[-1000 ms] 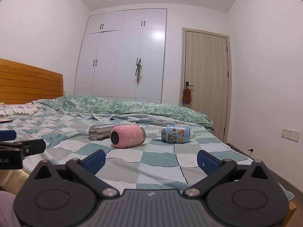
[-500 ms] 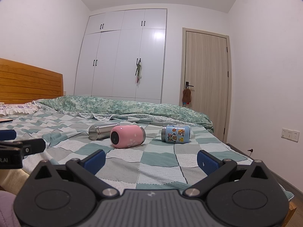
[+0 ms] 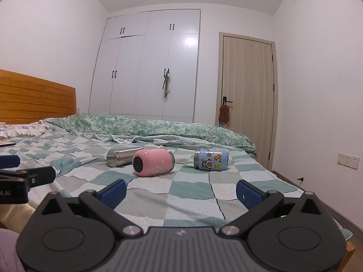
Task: Flip cup upright
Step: 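Move the right tool toward the lying pink cup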
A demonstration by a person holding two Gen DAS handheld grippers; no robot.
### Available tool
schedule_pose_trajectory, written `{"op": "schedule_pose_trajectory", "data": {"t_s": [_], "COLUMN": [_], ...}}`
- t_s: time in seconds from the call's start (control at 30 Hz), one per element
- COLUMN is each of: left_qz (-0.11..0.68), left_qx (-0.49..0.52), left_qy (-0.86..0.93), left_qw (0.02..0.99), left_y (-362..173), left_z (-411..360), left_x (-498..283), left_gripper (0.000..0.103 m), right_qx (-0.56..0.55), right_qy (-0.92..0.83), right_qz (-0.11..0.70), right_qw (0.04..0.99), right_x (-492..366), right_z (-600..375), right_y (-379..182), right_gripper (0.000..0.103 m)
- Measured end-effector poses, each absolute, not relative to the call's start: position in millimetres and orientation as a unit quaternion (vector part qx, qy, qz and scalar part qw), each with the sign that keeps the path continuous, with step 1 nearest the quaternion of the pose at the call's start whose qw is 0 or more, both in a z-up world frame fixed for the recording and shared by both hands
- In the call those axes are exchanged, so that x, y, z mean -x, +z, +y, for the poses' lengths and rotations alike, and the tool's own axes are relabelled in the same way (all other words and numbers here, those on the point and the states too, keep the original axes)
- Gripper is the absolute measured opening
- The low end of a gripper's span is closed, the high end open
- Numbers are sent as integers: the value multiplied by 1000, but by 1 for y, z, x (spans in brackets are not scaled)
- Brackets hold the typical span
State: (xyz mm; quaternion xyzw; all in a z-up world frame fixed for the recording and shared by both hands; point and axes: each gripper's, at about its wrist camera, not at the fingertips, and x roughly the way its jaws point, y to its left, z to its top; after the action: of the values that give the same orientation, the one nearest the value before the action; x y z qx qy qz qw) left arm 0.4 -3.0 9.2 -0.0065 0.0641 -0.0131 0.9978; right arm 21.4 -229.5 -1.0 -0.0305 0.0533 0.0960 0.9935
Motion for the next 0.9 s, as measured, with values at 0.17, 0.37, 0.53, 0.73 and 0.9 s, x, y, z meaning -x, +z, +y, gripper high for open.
{"op": "schedule_pose_trajectory", "data": {"t_s": [0.17, 0.37, 0.53, 0.73, 0.9], "left_qz": [84, 116, 149, 192, 258], "left_qx": [2, -11, -28, -60, -64], "left_qy": [-26, -54, -75, -85, -109], "left_qw": [996, 992, 986, 976, 958], "left_y": [22, 55, 78, 97, 102], "left_z": [-5, -7, -8, -14, -17], "left_x": [-17, -62, -113, -181, -246], "left_gripper": [103, 103, 103, 103, 103], "right_qx": [29, 44, 72, 96, 118], "right_qy": [115, 137, 158, 184, 206], "right_qz": [65, 87, 116, 163, 204], "right_qw": [991, 986, 978, 965, 950], "right_x": [-34, -79, -127, -199, -256], "right_z": [-235, -239, -235, -229, -220], "right_y": [12, 34, 51, 65, 67], "right_gripper": [103, 103, 103, 103, 103]}}
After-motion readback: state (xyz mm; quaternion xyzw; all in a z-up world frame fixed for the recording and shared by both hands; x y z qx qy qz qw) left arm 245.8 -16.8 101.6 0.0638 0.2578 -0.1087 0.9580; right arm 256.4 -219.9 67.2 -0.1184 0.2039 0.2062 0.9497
